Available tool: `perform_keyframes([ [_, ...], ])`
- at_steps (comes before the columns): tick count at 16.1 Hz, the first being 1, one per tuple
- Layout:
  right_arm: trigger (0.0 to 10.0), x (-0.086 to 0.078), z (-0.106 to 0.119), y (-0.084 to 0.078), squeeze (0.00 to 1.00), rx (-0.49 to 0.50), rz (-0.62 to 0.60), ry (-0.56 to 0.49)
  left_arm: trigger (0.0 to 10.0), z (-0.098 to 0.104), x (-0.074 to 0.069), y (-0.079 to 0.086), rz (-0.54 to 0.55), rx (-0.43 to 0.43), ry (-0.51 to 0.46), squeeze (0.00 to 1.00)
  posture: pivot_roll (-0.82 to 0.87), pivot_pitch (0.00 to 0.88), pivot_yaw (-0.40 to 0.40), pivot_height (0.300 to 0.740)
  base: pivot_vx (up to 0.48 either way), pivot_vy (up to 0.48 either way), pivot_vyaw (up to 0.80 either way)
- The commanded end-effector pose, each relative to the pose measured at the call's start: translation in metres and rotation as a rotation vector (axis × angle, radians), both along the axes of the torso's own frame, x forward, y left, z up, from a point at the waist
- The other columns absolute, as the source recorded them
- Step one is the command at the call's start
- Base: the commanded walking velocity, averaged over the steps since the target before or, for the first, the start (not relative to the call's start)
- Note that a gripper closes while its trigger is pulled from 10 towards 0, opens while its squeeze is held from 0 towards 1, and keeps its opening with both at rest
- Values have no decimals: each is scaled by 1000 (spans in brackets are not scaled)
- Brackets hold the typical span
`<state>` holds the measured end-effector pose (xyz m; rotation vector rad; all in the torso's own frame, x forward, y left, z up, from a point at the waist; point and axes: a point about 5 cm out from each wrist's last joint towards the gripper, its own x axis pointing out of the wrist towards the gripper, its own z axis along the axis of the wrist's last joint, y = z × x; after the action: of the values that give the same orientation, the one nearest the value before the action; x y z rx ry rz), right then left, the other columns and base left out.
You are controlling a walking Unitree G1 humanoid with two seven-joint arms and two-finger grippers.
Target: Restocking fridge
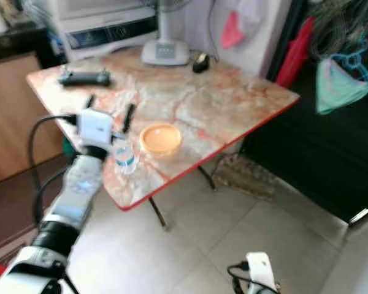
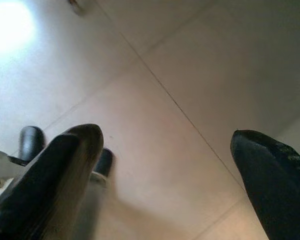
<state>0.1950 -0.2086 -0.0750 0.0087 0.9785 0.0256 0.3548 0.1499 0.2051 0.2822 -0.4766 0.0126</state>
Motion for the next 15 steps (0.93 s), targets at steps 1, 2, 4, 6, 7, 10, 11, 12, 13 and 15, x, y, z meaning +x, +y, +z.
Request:
perform_keyframes([
  [1,10000,-4,-1,-3,0,-1,-10,13,10000,8,2,-1,-10,-22,-14,0,86,0,-54,740,0,0,0],
  [2,10000,-4,-1,-3,0,0,-11,13,10000,13,3,0,-3,-23,-18,0,88,0,-54,740,0,0,0],
  [4,10000,-4,-1,-3,0,1,-8,13,10000,23,7,6,42,-31,-7,0,88,0,-53,740,0,0,0],
  [6,10000,-3,-1,-2,0,4,-6,15,10000,18,14,9,25,-66,107,0,91,0,-52,740,0,0,0],
  [7,10000,-3,-1,-2,0,5,-6,16,10000,14,15,9,-3,-124,144,0,92,0,-51,740,0,0,0],
  [10,10000,-3,-1,-2,0,6,-6,16,10000,11,14,8,-36,-118,161,0,92,0,-51,740,0,0,0],
  [11,10000,-3,-1,-2,0,7,-10,15,10000,10,13,4,-73,-127,178,0,91,0,-52,740,0,0,0],
  [12,10000,-4,-1,-2,0,9,-14,13,10000,10,12,2,-94,-140,184,0,92,0,-53,740,0,0,0],
  [13,10000,-3,-1,-2,0,10,-18,12,10000,10,12,-2,-114,-132,187,0,92,0,-53,740,0,0,0],
  [15,10000,-4,-1,-3,0,10,-17,12,10000,9,11,-6,-139,-107,186,0,93,0,-55,740,0,0,0],
])
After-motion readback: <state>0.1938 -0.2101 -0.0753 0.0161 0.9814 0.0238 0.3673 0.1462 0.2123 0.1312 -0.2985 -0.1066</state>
